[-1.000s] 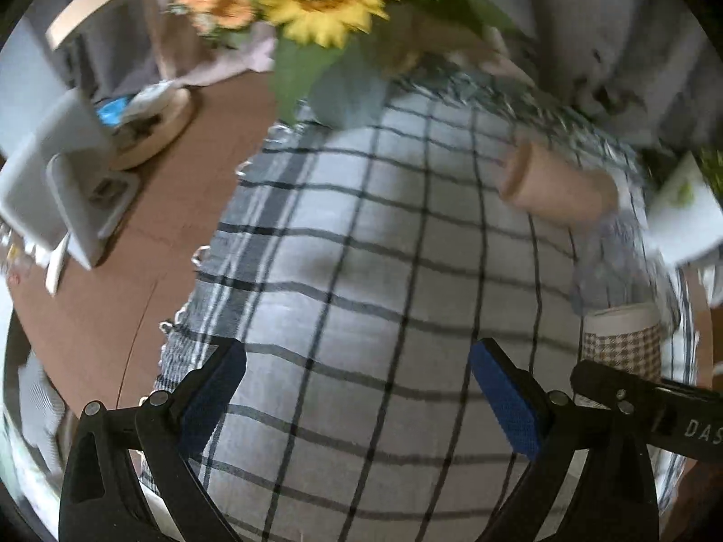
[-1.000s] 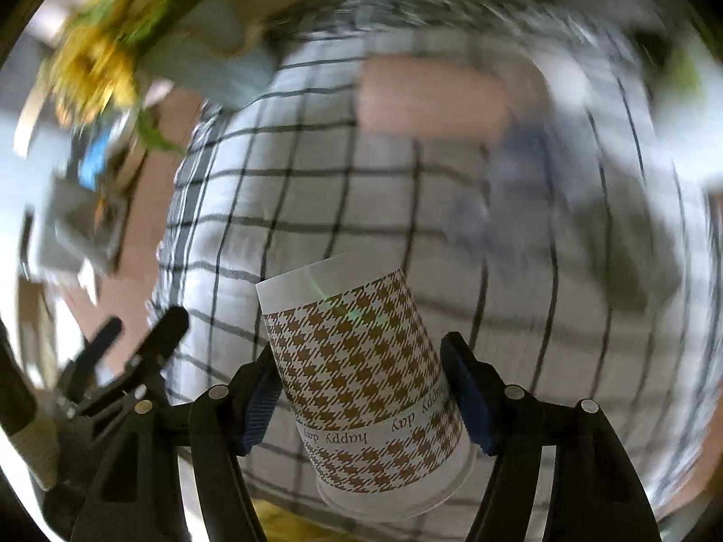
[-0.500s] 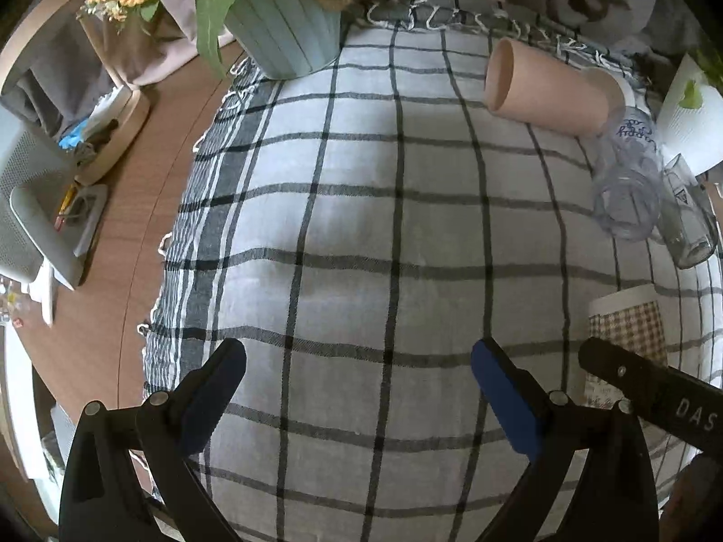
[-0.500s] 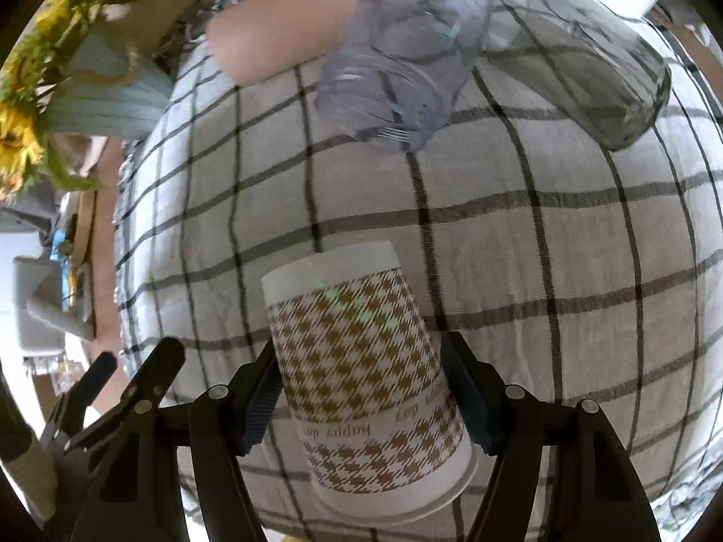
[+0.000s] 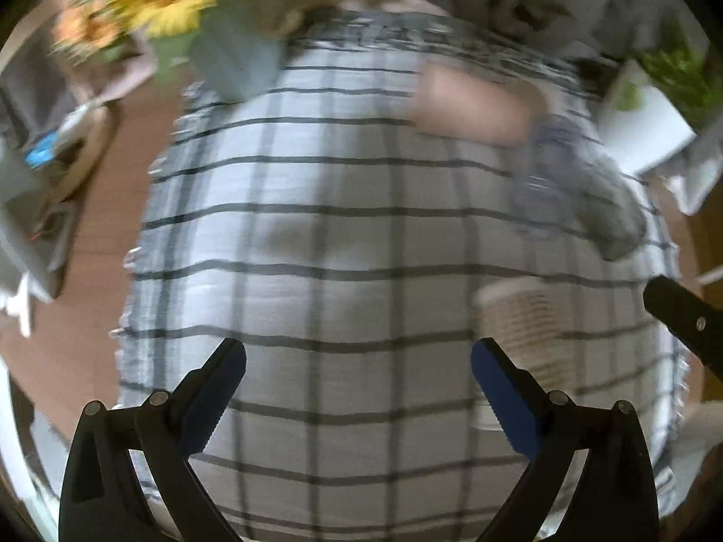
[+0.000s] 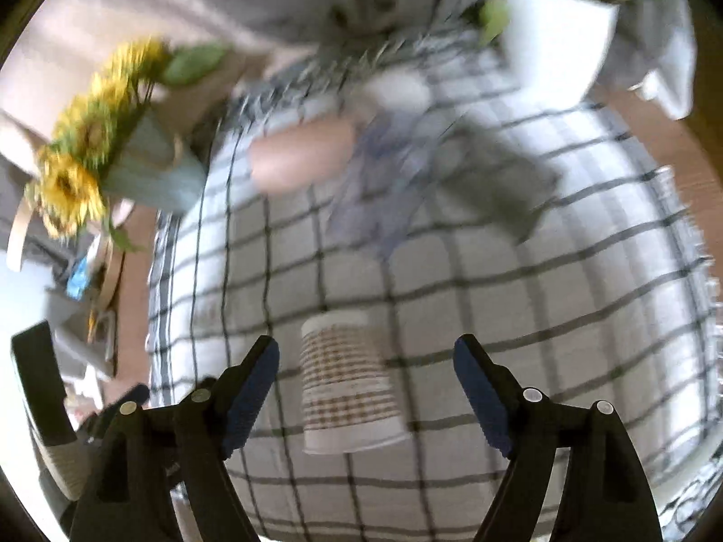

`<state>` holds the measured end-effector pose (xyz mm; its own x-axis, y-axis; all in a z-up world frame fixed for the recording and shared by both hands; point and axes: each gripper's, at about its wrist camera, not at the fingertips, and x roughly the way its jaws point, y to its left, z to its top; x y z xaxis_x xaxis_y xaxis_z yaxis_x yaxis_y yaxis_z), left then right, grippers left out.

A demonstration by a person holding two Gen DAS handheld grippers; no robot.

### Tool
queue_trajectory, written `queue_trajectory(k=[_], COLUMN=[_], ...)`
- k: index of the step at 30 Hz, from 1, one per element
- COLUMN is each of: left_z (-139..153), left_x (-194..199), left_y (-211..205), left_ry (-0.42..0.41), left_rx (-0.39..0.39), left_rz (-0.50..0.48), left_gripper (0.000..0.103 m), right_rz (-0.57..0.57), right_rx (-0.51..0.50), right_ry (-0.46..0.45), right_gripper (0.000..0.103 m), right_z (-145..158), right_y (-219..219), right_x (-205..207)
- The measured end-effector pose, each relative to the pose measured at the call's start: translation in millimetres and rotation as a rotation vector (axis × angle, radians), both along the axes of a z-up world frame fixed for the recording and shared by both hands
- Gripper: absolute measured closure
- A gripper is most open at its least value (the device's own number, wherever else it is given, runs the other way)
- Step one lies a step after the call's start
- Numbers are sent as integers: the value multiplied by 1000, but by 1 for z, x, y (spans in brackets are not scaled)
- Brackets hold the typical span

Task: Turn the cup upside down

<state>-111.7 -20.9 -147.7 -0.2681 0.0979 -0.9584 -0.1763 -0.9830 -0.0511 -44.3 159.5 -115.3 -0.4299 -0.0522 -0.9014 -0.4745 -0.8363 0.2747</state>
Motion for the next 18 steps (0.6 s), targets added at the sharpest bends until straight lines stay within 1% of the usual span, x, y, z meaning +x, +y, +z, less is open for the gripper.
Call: queue_trajectory(k=[3,5,7,9,12,14,16,18], left_z=[-4,-10,-19,-28,-42,-48,-56,-63], left_x=[-8,-14,-21,-30,-40,-44,-47,-51], left_y=[27,46,62,73,87,91,95,98], left_ry=[-72,-100,-134,-171,-208,-234,-265,-290], left_rx=[60,71,65,58,42,49,53,69], left_rz=[-66,-92,-104,-100,-93,-88,-72,-58], left_gripper=[4,4,9,13,15,18,25,28], right_rz=[-50,-79,-106,-138,-167,-173,-175,-170], right_rx=[22,23,9,-3,-18,-28,-34,-32], right_ry=[14,16,4,-11,-28,-36,-40,-47], right_gripper=[23,23,23,23,23,23,23,23], right_z=[12,13,11,6,0,-6,-9,-10], right_y=[16,27,39,52,64,69,73,73], right_x=[10,15,21,27,34,35,36,36])
